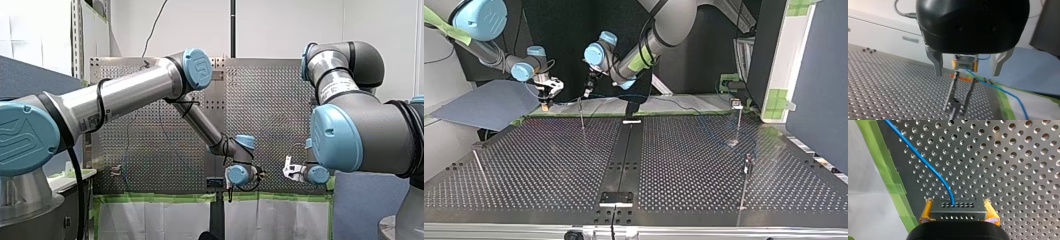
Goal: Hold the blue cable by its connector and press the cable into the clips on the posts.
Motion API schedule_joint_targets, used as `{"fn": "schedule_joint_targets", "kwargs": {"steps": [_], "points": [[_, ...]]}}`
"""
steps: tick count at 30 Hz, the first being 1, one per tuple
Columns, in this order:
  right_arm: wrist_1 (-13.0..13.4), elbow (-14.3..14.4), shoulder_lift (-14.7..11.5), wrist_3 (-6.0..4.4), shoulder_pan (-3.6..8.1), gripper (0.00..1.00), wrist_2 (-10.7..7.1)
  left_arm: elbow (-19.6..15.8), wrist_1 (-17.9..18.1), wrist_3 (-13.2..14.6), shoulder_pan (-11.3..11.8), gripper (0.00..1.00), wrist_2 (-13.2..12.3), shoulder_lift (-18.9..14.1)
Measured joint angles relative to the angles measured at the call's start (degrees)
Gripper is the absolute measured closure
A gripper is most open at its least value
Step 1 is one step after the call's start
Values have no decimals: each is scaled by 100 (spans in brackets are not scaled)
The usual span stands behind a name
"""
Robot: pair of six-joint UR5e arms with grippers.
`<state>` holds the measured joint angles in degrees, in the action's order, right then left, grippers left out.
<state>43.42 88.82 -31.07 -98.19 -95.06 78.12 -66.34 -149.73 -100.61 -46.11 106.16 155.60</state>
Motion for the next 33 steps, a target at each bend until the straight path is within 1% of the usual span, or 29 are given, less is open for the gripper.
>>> {"fn": "schedule_joint_targets", "kwargs": {"steps": [4, 9, 22, 26, 28, 30, 33], "points": [[1, 0, 0, -4, 0, 100, 1, 0, -141, 174, 4, 8, 54, -1], [7, 0, 0, -8, 0, 100, 2, 0, -200, 276, 10, 8, 80, -1], [9, -6, 0, -8, 2, 100, 2, 0, -232, 363, 27, 8, 141, -2], [-11, -7, -1, 10, 9, 100, 16, 0, -278, 351, 31, 8, 145, -3], [-47, -8, -1, 39, 30, 100, 32, 0, -341, 330, 37, 8, 150, -7], [-104, -7, -3, 90, 49, 100, 46, 0, -420, 337, 42, 8, 184, -13], [-213, 5, -10, 221, 75, 100, 62, 0, -549, 395, 39, 8, 278, -16]]}}
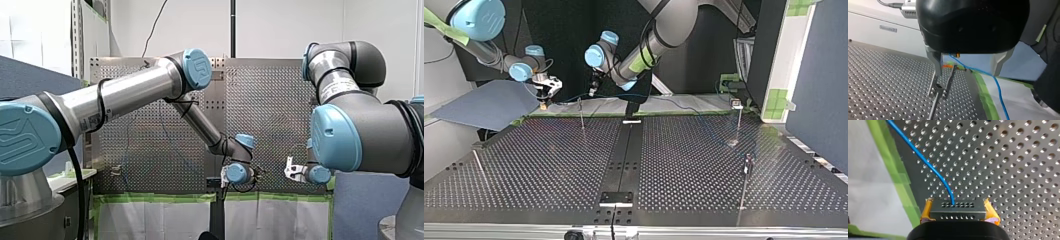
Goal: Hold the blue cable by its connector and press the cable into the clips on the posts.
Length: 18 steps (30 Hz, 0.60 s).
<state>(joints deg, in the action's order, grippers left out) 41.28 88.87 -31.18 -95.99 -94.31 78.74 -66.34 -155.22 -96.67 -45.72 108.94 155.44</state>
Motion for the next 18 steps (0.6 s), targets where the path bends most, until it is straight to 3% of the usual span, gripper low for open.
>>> {"fn": "schedule_joint_targets", "kwargs": {"steps": [4, 7, 12, 18], "points": [[-38, 129, -91, 181, 2, 100, 7, -63, -185, 158, -37, 8, 116, -50], [16, 263, -211, 234, -25, 100, 14, -191, -246, 250, -44, 8, 137, -172], [189, 485, -318, 258, -96, 100, 18, -437, -160, 214, -59, 8, 153, -413], [493, 796, -350, 254, -137, 100, 56, -734, -357, 201, -80, 10, 263, -712]]}}
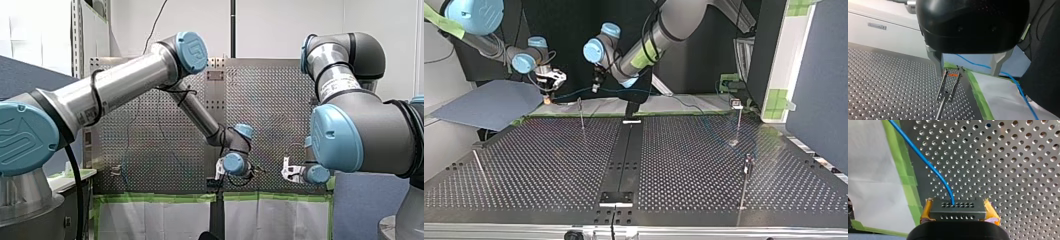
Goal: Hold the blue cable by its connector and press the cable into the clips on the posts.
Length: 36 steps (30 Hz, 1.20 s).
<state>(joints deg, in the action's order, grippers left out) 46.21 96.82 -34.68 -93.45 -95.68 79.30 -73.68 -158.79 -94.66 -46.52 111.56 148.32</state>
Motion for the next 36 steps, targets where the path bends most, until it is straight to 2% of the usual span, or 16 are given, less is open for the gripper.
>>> {"fn": "schedule_joint_targets", "kwargs": {"steps": [3, 7, 9, 13, 17, 18, 20, 25, 32, 36], "points": [[153, 153, -4, -42, 18, 100, 44, -137, -132, -5, -11, 10, 40, -137], [364, 365, -4, -184, 33, 100, 111, -318, -325, -8, -34, 10, 57, -331], [447, 448, -5, -220, 37, 100, 125, -367, -417, -8, -53, 10, 59, -406], [648, 649, -4, -348, 36, 100, 177, -395, -560, -8, -102, 10, 78, -457], [845, 837, -4, -417, 12, 100, 202, -386, -673, -12, -147, 10, 112, -466], [886, 865, -4, -429, 9, 100, 203, -368, -718, -18, -155, 10, 114, -466], [957, 903, -3, -473, 4, 100, 195, -327, -787, -42, -162, 3, 112, -467], [1060, 923, -1, -561, 2, 100, 163, -116, -1024, -230, -164, 3, 115, -468], [1097, 923, -1, -582, -11, 100, 80, 210, -1350, -512, -138, 3, 92, -468], [1108, 923, -1, -587, -18, 100, 28, 423, -1565, -719, -108, 3, -25, -464]]}}
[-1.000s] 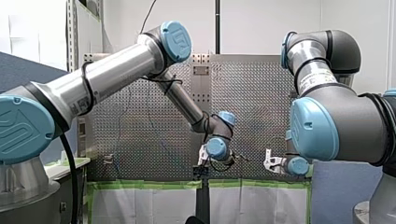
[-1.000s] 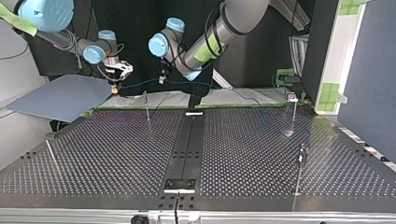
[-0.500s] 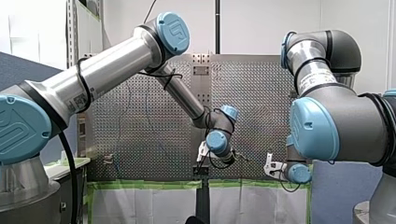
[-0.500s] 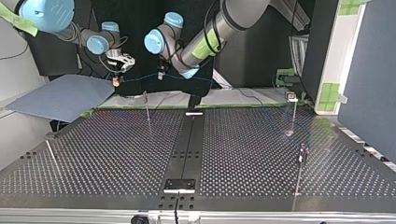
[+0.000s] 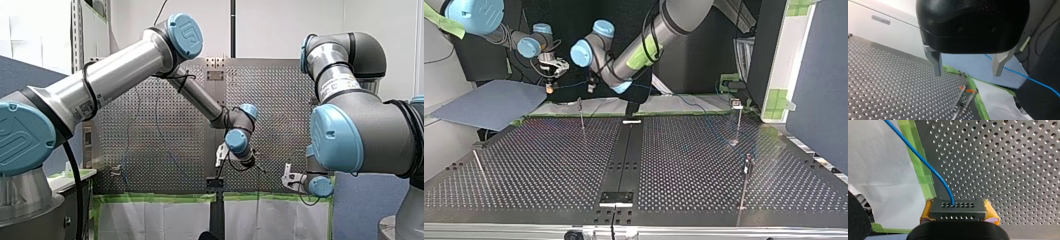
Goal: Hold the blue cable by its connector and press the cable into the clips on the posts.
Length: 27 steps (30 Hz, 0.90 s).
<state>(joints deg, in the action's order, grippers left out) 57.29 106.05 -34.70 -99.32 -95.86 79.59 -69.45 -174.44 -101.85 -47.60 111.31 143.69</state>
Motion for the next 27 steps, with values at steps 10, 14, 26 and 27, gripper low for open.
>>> {"fn": "schedule_joint_targets", "kwargs": {"steps": [10, 14, 26, 27], "points": [[12, -1, 0, -17, -45, 100, -61, 475, -471, -329, 169, 3, -90, 19], [18, -1, 0, -19, -56, 100, -66, 661, -657, -360, 269, 3, -194, 124], [16, -6, 1, -53, -85, 100, -74, 1245, -1248, -258, 433, 3, -306, 489], [15, -7, 1, -54, -85, 100, -74, 1286, -1310, -259, 436, 3, -296, 492]]}}
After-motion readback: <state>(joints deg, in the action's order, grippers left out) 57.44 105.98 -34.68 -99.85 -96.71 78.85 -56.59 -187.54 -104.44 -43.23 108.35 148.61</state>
